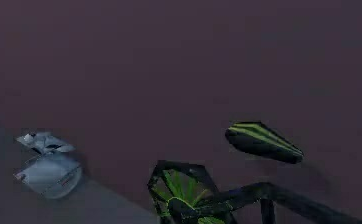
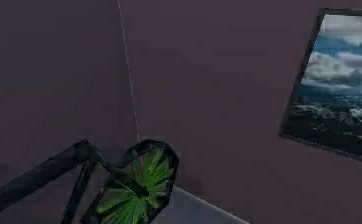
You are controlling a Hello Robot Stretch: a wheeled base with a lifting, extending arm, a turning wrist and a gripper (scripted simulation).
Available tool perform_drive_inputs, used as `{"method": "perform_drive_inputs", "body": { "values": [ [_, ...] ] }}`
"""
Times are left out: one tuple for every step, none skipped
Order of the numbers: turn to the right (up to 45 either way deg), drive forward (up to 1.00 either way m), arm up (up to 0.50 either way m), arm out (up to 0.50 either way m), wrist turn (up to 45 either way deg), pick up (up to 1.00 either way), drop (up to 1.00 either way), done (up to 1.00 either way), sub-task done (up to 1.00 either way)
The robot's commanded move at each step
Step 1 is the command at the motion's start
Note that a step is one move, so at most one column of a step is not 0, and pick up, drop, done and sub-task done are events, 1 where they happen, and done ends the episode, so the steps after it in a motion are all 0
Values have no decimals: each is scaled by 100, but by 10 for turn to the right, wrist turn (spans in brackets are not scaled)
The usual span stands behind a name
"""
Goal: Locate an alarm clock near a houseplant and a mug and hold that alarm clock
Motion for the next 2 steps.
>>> {"method": "perform_drive_inputs", "body": {
  "values": [
    [-450, 0, 0, 0, 0, 0, 0, 0, 0],
    [-300, 0, 0, 0, 0, 0, 0, 0, 0]
  ]
}}
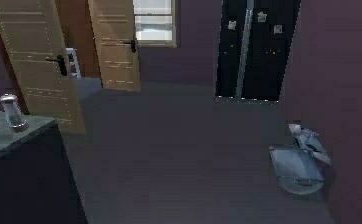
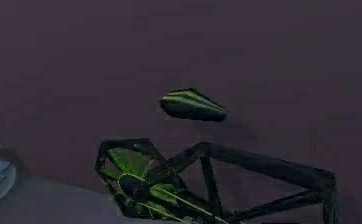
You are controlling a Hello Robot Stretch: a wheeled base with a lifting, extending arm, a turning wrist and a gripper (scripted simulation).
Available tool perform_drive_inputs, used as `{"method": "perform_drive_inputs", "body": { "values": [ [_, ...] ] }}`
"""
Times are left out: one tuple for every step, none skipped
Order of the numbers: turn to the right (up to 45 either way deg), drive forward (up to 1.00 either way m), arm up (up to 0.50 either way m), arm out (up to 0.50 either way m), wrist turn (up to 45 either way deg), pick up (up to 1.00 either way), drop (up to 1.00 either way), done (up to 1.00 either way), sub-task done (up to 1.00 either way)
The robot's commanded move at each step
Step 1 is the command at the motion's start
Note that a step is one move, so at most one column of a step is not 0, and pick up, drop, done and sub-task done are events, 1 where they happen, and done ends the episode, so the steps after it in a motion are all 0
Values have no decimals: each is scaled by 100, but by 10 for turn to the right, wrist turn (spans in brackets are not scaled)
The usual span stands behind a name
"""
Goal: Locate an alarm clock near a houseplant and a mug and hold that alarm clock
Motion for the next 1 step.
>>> {"method": "perform_drive_inputs", "body": {
  "values": [
    [0, 100, 0, 0, 0, 0, 0, 0, 0]
  ]
}}
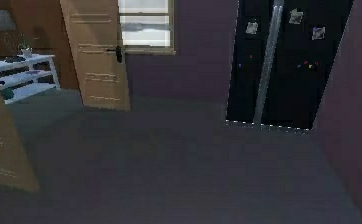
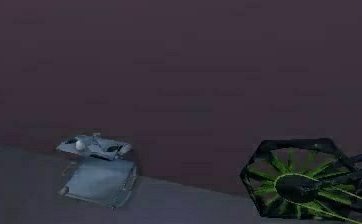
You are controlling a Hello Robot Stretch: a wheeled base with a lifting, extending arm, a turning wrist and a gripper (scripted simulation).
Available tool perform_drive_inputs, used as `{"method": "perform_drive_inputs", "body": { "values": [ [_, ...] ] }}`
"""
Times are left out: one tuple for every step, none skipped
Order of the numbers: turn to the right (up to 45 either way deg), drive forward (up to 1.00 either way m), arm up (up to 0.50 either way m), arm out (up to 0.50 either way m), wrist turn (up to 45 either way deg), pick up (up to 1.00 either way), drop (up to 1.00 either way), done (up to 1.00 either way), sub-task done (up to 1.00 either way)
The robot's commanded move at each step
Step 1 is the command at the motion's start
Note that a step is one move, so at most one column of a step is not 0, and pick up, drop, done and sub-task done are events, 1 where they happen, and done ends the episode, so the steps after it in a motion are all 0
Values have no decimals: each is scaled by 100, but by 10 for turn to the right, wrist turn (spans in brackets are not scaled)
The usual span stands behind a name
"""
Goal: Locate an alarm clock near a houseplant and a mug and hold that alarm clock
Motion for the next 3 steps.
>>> {"method": "perform_drive_inputs", "body": {
  "values": [
    [-180, 0, 0, 0, 0, 0, 0, 0, 0],
    [0, 5, 0, 0, 0, 0, 0, 0, 0],
    [-90, 0, 0, 0, 0, 0, 0, 0, 0]
  ]
}}
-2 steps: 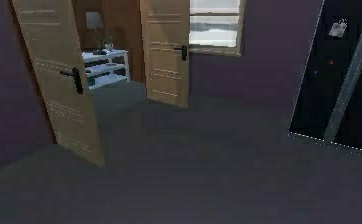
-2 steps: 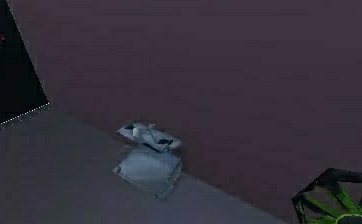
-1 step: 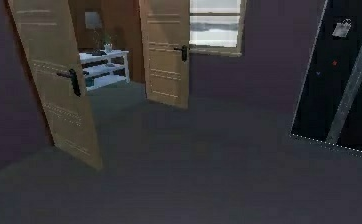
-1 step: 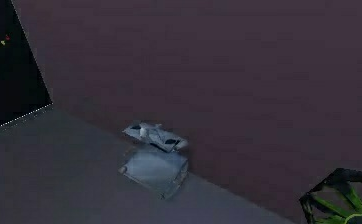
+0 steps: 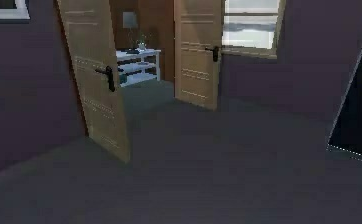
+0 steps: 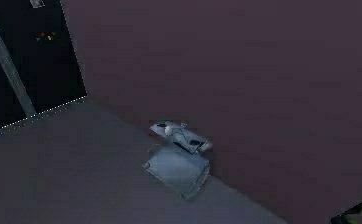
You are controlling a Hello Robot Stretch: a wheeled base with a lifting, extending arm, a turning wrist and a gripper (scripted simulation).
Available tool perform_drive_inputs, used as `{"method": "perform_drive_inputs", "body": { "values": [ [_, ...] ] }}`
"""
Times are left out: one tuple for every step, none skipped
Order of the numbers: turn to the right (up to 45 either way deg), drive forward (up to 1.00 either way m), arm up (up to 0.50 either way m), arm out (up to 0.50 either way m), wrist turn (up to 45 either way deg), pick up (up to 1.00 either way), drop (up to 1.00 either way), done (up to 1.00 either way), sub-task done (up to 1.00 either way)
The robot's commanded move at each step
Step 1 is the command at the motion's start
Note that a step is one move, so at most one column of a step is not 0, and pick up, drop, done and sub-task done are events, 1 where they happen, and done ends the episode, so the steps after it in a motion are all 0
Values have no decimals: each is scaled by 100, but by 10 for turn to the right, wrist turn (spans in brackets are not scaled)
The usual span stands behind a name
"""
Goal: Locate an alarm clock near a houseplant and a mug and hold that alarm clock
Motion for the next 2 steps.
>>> {"method": "perform_drive_inputs", "body": {
  "values": [
    [0, 100, 0, 0, 0, 0, 0, 0, 0],
    [0, 70, 0, 0, 0, 0, 0, 0, 0]
  ]
}}
